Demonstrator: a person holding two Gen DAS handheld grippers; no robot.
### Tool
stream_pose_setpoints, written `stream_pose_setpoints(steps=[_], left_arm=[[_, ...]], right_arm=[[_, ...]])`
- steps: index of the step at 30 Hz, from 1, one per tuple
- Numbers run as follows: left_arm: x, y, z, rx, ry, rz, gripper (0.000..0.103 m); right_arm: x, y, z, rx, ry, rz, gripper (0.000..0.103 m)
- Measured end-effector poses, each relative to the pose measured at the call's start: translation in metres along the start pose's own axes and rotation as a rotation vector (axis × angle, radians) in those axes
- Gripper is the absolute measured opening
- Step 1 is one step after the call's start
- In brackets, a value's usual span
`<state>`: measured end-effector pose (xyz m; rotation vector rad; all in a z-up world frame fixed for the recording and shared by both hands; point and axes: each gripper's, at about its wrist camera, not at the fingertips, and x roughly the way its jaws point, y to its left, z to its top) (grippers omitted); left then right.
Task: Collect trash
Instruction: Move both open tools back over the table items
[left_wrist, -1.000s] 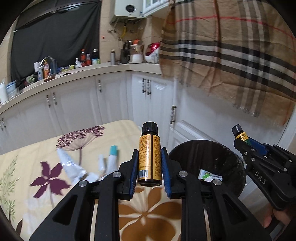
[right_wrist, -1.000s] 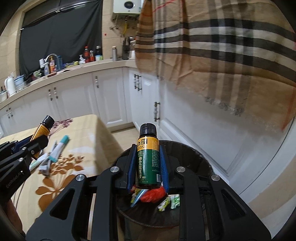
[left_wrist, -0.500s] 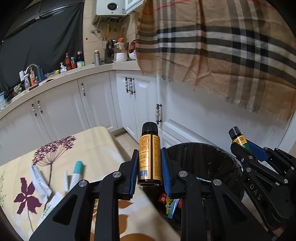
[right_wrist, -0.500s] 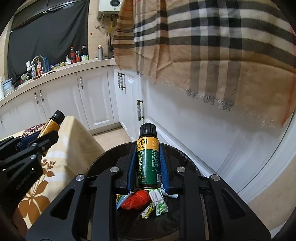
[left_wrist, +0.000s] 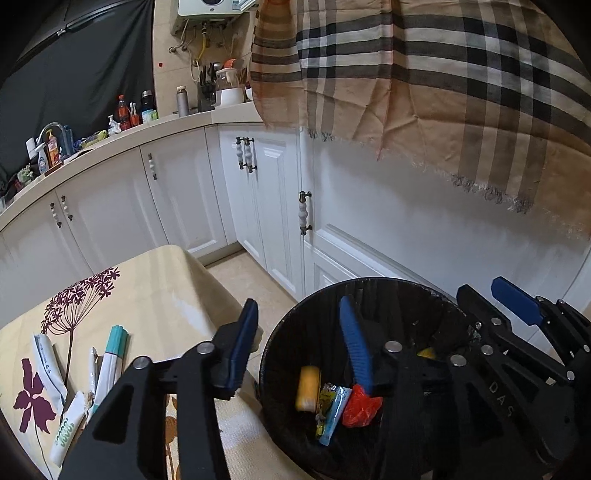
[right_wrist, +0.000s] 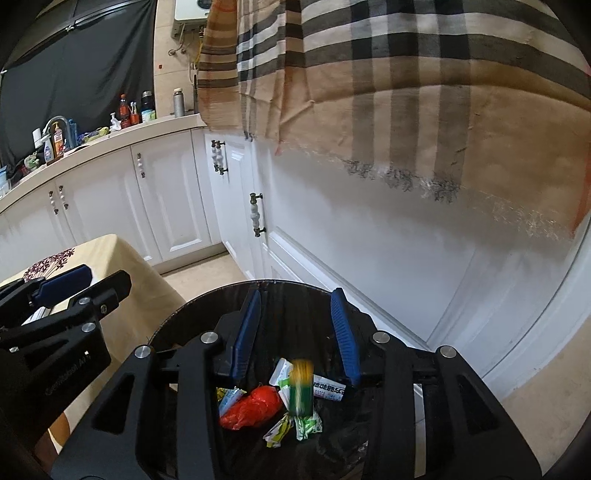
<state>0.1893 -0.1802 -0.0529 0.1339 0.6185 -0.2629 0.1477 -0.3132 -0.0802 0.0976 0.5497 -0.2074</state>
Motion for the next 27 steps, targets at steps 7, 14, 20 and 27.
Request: stream_pose_setpoints(steps=[7,14,20,27], left_arm=[[-0.012,0.009,-0.001,-0.004,-0.011,0.025,0.056],[-0.042,0.050,-0.013,-0.042,-0.014,0.081,0.059],[-0.073,0.103,-0.031,-0.098,-0.012,0.177,0.061],[-0.109,0.168,-0.058,-0.176,0.001,0.293,0.062]], right_arm=[[-0.011,0.003,0.001,-0.007,-0.002,0.011,0.039],[-0.027,0.033,0.005,-0.023,-0.005,0.088,0.039],[-0.040,0.080,0.005,-0.065,-0.001,0.186,0.039],[-0.050,0.143,0.003,-0.129,0.008,0.288,0.039]])
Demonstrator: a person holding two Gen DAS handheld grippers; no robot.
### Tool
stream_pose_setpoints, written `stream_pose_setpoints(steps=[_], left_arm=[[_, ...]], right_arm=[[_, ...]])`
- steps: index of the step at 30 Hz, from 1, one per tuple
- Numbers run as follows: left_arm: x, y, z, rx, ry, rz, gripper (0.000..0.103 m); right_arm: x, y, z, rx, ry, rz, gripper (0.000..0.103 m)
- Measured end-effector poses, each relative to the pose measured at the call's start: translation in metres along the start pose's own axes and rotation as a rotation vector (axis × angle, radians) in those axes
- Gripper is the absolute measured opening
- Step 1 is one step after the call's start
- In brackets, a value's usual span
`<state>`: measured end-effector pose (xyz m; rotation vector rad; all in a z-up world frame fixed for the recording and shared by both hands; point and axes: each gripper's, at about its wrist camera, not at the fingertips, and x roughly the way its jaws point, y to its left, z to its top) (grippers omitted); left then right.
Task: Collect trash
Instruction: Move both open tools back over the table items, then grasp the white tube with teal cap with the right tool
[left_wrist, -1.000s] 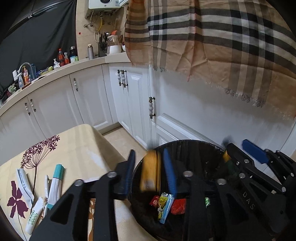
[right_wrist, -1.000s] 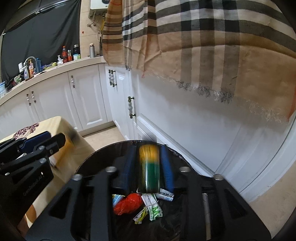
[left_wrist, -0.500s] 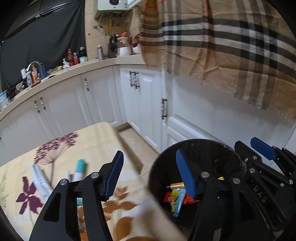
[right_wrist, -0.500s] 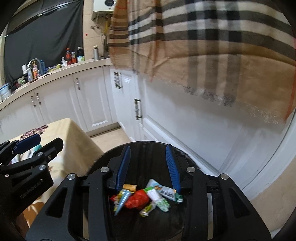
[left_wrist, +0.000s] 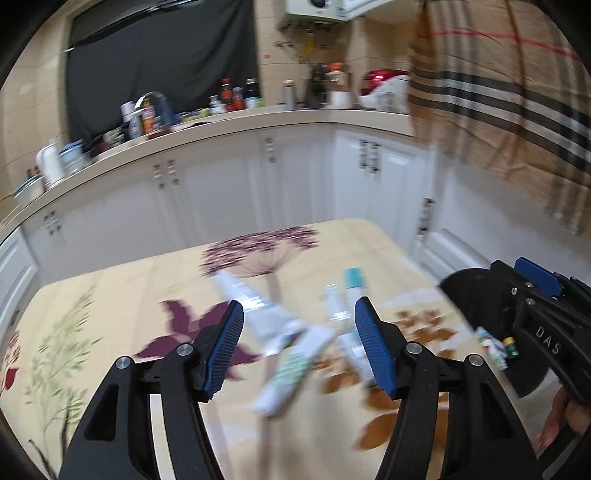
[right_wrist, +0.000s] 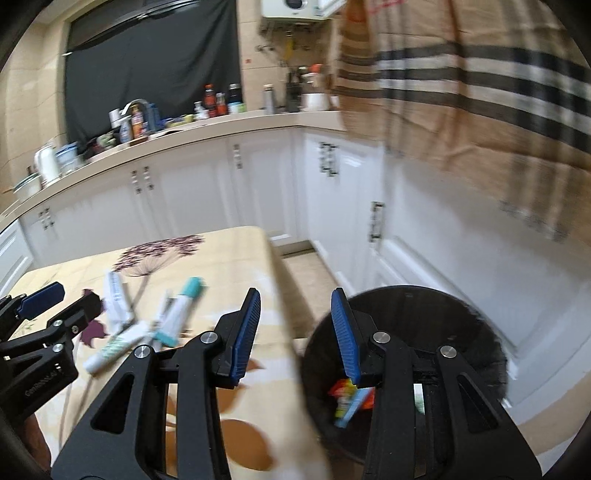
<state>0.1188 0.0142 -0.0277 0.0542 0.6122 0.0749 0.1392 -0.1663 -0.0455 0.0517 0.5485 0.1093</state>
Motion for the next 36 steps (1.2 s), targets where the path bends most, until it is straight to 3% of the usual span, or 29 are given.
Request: stream_pose_setpoints(steps=[11,27,34,36], left_arm=[[-0.011,0.087,-0.020,-0.116,0.023,0.131,0.063],[-0.004,0.152,-0.042,-0.191,0.078,0.220,0.063],[0.006,0.165,-0.048,-0.204,0.127,0.231,0.064],[0.008,0.167,-0.049,-0.210,0.136,0.223,0.066]], right_arm=[[0.024,0.068,0.001,-0.085,0.058,0.070,0.039],[0.084,0.102,0.002,-0.114,0.247,0.055,0.038],[0.098,0.106,-0.001,-0.131,0.314,0.061,0.021],[0.100,0.107,-0.002,-0.138,0.325,0.071,0.020]])
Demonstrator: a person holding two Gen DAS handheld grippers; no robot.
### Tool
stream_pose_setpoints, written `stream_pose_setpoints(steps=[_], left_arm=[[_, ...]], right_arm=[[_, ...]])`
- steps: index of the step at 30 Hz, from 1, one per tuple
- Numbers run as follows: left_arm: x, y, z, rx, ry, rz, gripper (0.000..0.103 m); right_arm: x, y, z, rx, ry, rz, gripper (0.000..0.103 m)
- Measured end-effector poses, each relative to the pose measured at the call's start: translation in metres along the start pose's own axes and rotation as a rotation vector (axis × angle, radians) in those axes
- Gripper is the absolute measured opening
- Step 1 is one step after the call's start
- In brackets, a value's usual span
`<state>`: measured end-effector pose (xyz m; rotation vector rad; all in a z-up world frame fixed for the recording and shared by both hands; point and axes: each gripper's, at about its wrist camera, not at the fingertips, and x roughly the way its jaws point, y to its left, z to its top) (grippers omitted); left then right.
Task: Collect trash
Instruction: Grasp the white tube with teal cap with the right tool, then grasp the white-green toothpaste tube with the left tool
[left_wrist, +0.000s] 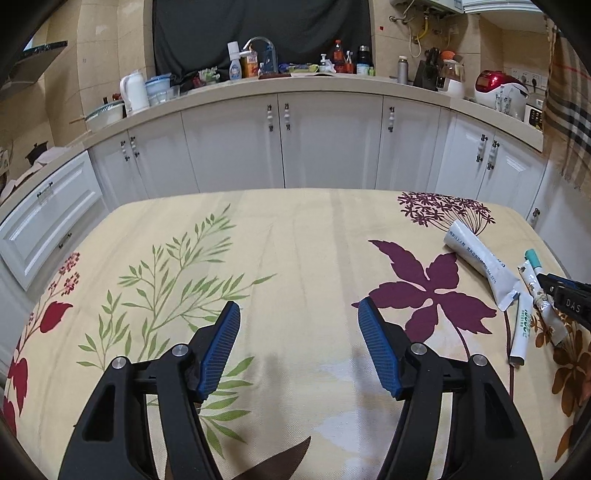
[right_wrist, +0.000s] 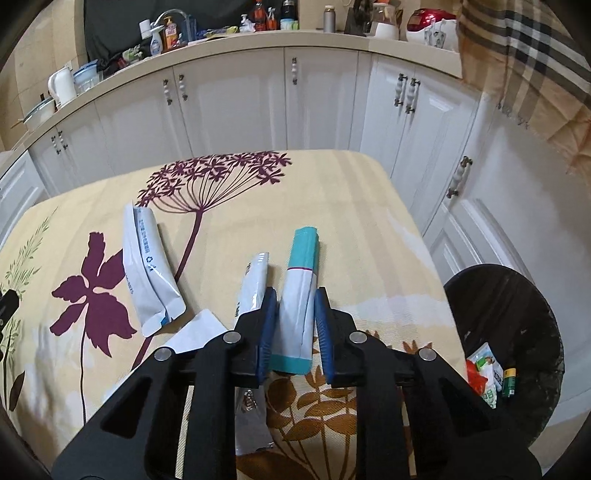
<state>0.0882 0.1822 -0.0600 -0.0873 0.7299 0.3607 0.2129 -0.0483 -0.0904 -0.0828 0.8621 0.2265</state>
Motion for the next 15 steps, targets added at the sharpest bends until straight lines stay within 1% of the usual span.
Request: stream_pose_setpoints(steps=[7,15], left_arm=[[-0.001,-0.016,0.000,0.025,0.007,-0.035,0.068],[-0.006,-0.064,0.001,0.087,0.015,-0.126,0.068]], right_arm=[[-0.008,-0.003,-0.003,0.003,-0.021,0.022,0.018],[-0.029,-0.019,-0.014,0.008,-0.053,0.009,0.018]])
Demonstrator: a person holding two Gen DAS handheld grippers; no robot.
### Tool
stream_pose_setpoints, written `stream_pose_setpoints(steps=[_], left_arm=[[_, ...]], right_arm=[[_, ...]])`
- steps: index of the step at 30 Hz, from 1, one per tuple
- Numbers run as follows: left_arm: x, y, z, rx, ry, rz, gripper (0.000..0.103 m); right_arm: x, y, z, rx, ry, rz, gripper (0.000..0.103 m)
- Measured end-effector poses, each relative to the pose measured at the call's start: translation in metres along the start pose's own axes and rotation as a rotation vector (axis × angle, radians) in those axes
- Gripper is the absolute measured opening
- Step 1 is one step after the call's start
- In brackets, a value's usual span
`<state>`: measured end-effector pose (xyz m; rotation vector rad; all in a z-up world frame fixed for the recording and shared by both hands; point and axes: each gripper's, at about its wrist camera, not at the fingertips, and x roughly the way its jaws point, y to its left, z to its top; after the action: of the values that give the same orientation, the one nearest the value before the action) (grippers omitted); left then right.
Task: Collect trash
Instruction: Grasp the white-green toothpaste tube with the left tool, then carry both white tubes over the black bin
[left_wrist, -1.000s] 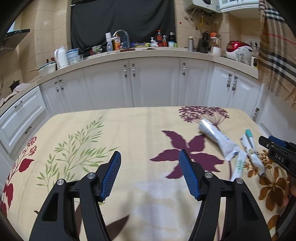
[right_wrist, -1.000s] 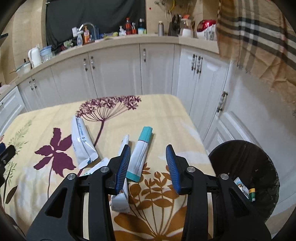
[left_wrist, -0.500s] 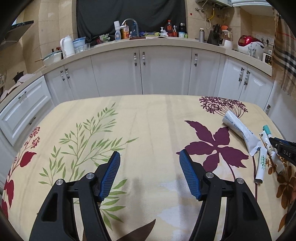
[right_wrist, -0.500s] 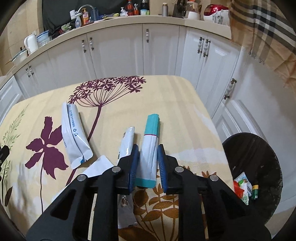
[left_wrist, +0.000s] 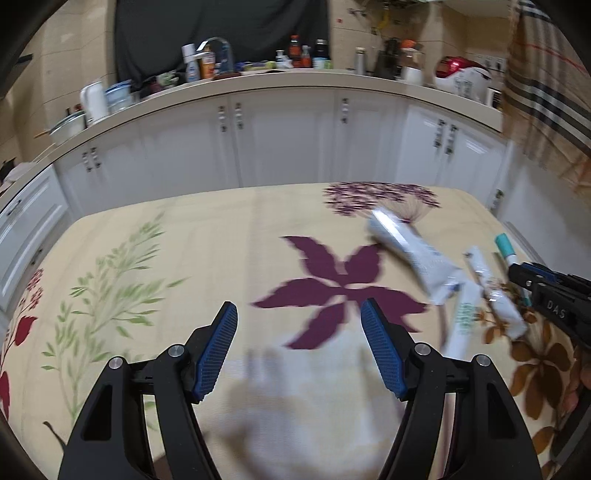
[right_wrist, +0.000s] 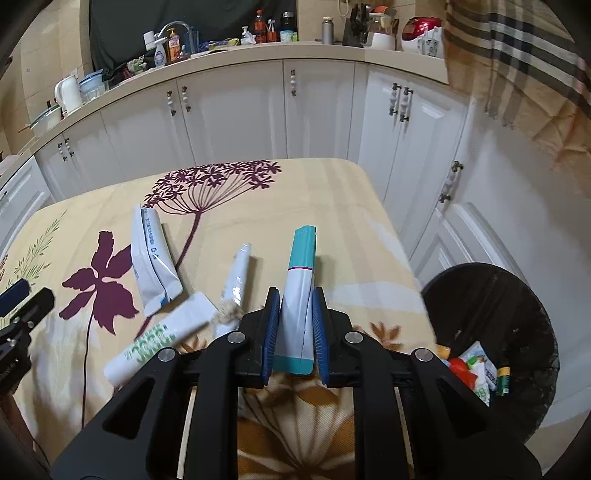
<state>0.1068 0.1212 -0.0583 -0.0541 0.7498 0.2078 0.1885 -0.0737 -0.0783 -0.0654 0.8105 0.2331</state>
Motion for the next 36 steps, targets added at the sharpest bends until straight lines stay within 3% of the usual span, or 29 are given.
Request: stream_pose_setpoints(steps=[8,19,25,27,36], left_arm=[[0.006,-0.051,0.003,0.085,0.012,-0.074,0.068],[0.029,-0.092,-0.002,0.190,0.103,-0.137,0.067],[0.033,-0.100,-0.002,0.220,0.126,-0.180,0.034],[0.032,-0.105,-0.003,0.248,0.119,-0.177,0.019],[0.027,-0.107,-0.008,0.267,0.115,-0.204,0.014]], right_arm=[[-0.023,-0.033,-0.012,0.040,-0.027,-0.026,0.018],[-0.036,-0.075,-0.029,0.101,-0.037,-0.046,0.018],[-0.037,-0.083,-0.032,0.111,-0.038,-0.040,0.018],[-0.037,-0.084,-0.033,0.113,-0.037,-0.038,0.018],[-0.037,-0.082,-0.036,0.109,-0.038,-0.033,0.018]])
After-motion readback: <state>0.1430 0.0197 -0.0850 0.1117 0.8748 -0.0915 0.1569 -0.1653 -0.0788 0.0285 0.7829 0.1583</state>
